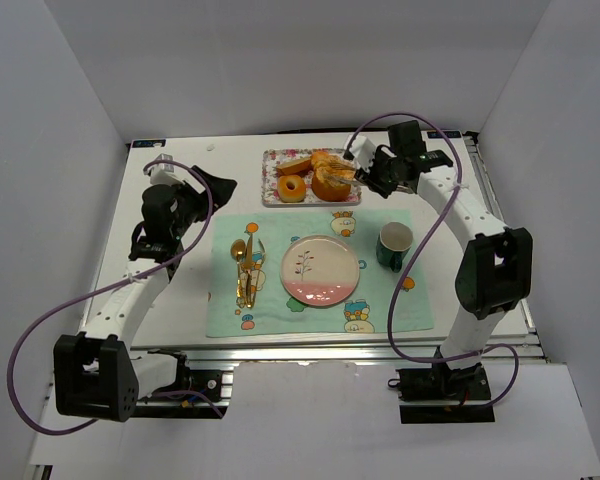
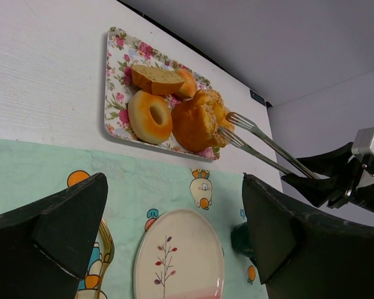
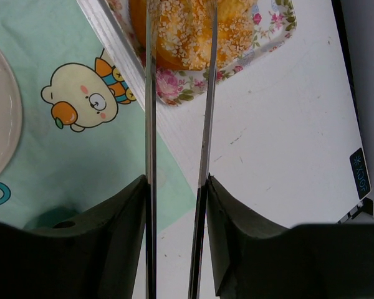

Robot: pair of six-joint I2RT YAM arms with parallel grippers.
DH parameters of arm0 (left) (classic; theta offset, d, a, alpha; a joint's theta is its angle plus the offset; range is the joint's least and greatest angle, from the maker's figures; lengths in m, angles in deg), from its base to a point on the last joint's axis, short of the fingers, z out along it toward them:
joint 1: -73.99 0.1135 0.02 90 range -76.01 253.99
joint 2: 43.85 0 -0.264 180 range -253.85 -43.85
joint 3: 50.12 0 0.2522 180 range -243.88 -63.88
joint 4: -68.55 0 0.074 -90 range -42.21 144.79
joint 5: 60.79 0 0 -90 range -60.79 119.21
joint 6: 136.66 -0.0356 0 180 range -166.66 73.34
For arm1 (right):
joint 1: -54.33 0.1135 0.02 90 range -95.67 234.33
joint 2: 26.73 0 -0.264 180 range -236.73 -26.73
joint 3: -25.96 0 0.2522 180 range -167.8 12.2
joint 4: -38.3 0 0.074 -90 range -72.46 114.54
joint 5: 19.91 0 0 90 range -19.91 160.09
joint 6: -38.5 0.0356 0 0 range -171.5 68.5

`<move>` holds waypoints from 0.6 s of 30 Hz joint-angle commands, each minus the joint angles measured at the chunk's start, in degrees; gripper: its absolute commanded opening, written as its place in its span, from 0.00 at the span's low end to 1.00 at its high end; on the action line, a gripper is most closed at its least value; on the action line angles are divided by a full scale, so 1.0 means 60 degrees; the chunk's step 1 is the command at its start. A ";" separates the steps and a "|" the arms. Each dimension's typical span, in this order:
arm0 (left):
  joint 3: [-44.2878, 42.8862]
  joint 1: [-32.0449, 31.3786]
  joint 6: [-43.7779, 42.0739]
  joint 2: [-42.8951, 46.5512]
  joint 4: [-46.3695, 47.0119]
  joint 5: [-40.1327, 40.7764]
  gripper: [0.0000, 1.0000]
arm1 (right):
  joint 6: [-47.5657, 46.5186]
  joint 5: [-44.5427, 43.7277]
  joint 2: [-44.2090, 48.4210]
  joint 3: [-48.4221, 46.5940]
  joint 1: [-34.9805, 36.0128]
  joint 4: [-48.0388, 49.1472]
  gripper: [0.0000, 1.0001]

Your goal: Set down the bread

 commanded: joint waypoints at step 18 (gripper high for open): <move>0.0006 -0.0041 -0.0110 -0.0218 0.0292 -0.0111 0.98 | -0.1345 -0.0454 0.0092 0.0145 0.0025 -0.0107 0.49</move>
